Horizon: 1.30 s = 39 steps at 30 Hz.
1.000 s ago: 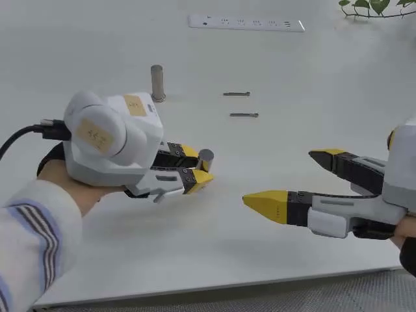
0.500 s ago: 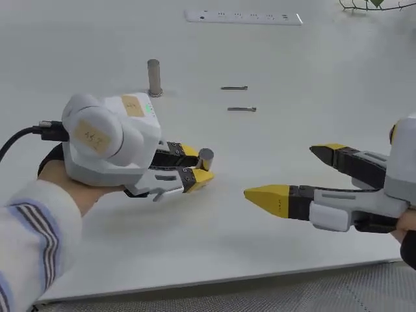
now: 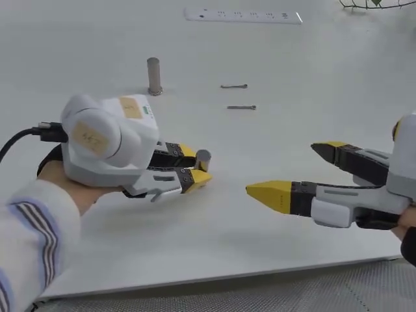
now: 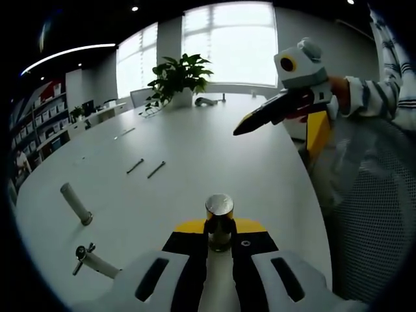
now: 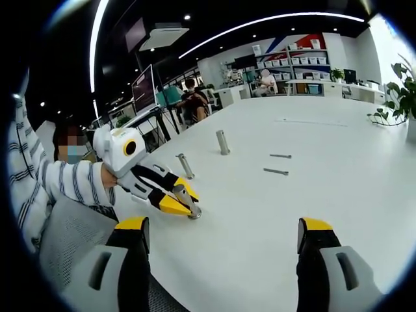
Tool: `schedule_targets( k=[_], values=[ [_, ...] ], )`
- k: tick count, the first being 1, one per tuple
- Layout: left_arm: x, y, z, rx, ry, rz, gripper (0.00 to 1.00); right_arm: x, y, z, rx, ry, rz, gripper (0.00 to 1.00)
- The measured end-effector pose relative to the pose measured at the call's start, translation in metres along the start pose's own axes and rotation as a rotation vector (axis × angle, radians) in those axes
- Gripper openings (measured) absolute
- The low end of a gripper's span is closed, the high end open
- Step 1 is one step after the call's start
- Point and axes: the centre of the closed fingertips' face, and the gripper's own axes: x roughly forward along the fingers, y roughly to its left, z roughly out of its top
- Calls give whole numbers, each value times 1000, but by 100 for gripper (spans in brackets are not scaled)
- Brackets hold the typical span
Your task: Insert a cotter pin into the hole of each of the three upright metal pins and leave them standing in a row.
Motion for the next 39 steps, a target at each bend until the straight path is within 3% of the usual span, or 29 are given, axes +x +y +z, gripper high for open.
schedule_targets(
  k=[12, 19, 24, 27, 32, 36, 38, 39],
  values=[
    [-1, 1, 0, -42, -8, 4, 10, -1, 3, 5, -2, -17, 5, 93],
    [-16, -2, 6, -50, -25, 4, 13, -3, 4, 7, -12, -18, 9, 93],
    [-33, -6, 7, -62, -41, 21, 27, -3, 4, 7, -30, -10, 14, 92],
    [-42, -9, 11, -119, -80, 23, 30, -4, 2, 5, -41, 1, 12, 92],
    [-53, -7, 9, -153, -93, 69, 55, -7, 2, 7, -51, -4, 15, 92],
    [-63, -6, 8, -189, -120, 98, 64, -8, 3, 8, -57, -5, 16, 92],
    [-69, -1, -3, -277, -85, 143, 74, -9, 3, 8, -60, -5, 16, 92],
    [-71, 2, -6, -303, -90, 159, 78, -9, 3, 8, -61, -5, 17, 92]
  ],
)
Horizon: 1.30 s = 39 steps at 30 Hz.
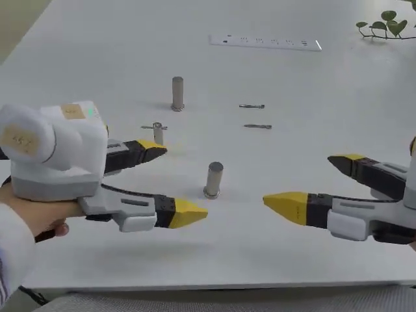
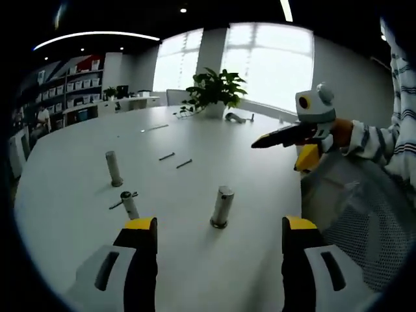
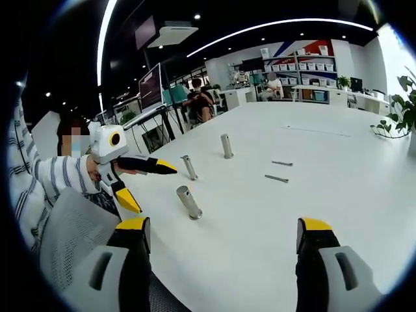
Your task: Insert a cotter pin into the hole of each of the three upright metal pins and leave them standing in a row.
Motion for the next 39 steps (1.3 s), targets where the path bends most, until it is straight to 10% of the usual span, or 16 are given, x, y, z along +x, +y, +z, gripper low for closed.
schedule_targets(
  k=[12, 39],
  values=[
    [-28, 23, 8, -70, -100, 97, 99, -1, -1, -3, -18, 9, 7, 90],
    [-47, 14, 3, -41, -26, 197, 99, -17, -6, 8, -60, 4, 16, 89]
  ],
)
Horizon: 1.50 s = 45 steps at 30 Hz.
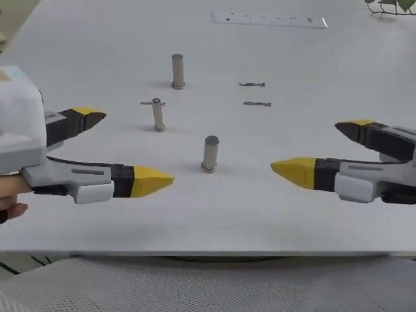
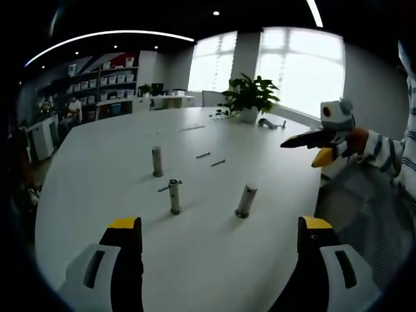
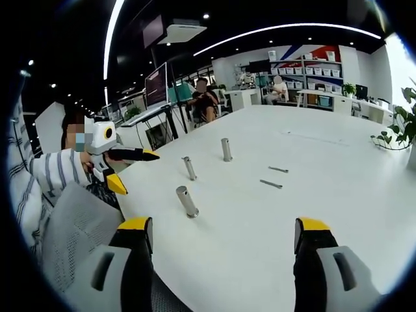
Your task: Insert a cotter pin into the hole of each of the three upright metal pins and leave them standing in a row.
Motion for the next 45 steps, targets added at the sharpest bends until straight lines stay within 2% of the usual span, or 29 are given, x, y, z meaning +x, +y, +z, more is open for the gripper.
schedule_targets(
  k=[11, 17, 20, 26, 30, 32, 34, 38, 45],
  values=[
    [-5, -15, 2, -28, 14, 18, 99, -15, -11, 16, -64, 21, 3, 86],
    [-8, -23, 4, -53, 24, 31, 97, -18, -18, 20, -140, 70, 22, 81],
    [-9, -23, 5, -48, 30, 43, 97, -18, -21, 20, -174, 97, 30, 78],
    [-10, -24, 1, -55, 51, 48, 97, -9, -31, 32, -269, 143, 63, 75],
    [-11, -20, 3, -66, 31, 69, 96, 0, -43, 41, -330, 179, 80, 72],
    [-12, -19, 5, -75, 21, 79, 96, 4, -45, 43, -370, 216, 98, 65],
    [-13, -20, 6, -81, 8, 83, 96, 10, -48, 48, -413, 227, 111, 58],
    [-13, -20, 4, -91, 6, 98, 96, 24, -54, 55, -479, 253, 139, 55],
    [-15, -19, 2, -109, -2, 115, 96, 46, -63, 52, -562, 336, 195, 47]
  ],
)
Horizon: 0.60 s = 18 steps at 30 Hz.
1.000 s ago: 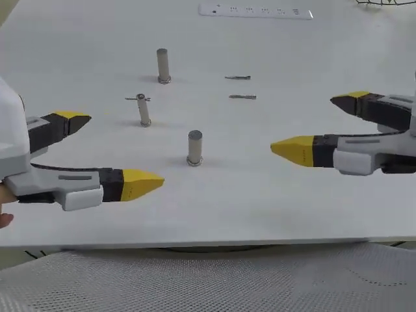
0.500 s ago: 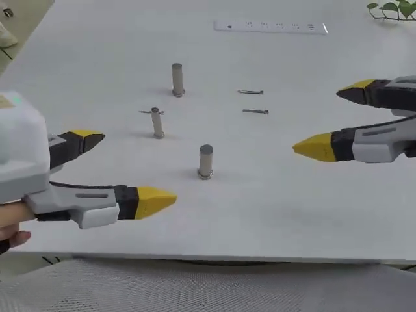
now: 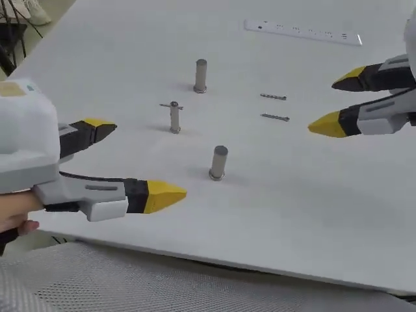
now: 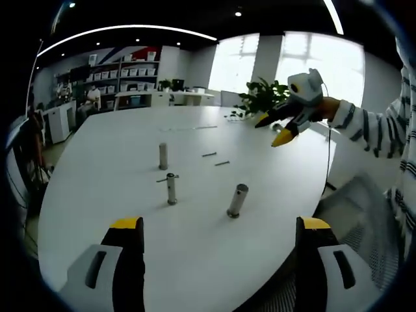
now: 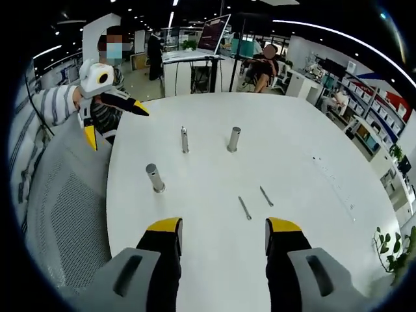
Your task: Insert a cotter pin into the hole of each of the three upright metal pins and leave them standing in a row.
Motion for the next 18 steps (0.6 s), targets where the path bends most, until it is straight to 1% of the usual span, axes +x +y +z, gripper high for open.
schedule_targets(
  k=[1, 3, 4, 7, 9, 10, 11, 13, 16, 18],
  values=[
    [0, 1, 0, 0, 1, 6, 96, 4, 0, -2, -20, 23, 23, 45],
    [-1, 1, 0, 0, 0, 14, 96, 9, 0, -3, -42, 43, 41, 39],
    [-2, 1, 1, 0, -1, 15, 96, 12, 3, -1, -55, 51, 46, 37],
    [-2, 0, 1, -11, -3, 22, 95, 20, 1, -4, -81, 79, 71, 36],
    [-1, -1, 0, -10, 1, 24, 95, 24, -7, -10, -134, 135, 59, 35],
    [-1, -2, 0, -9, 2, 27, 95, 26, -9, -11, -137, 148, 59, 34],
    [0, -3, 0, -7, -1, 30, 95, 32, -15, -14, -140, 161, 63, 33],
    [2, -5, 0, -16, 1, 29, 95, 40, -23, -16, -149, 176, 75, 30],
    [4, -8, 0, -16, 7, 28, 95, 49, -31, -17, -138, 180, 96, 25],
    [6, -8, 1, -16, 7, 28, 95, 52, -33, -20, -146, 200, 106, 24]
  ],
)
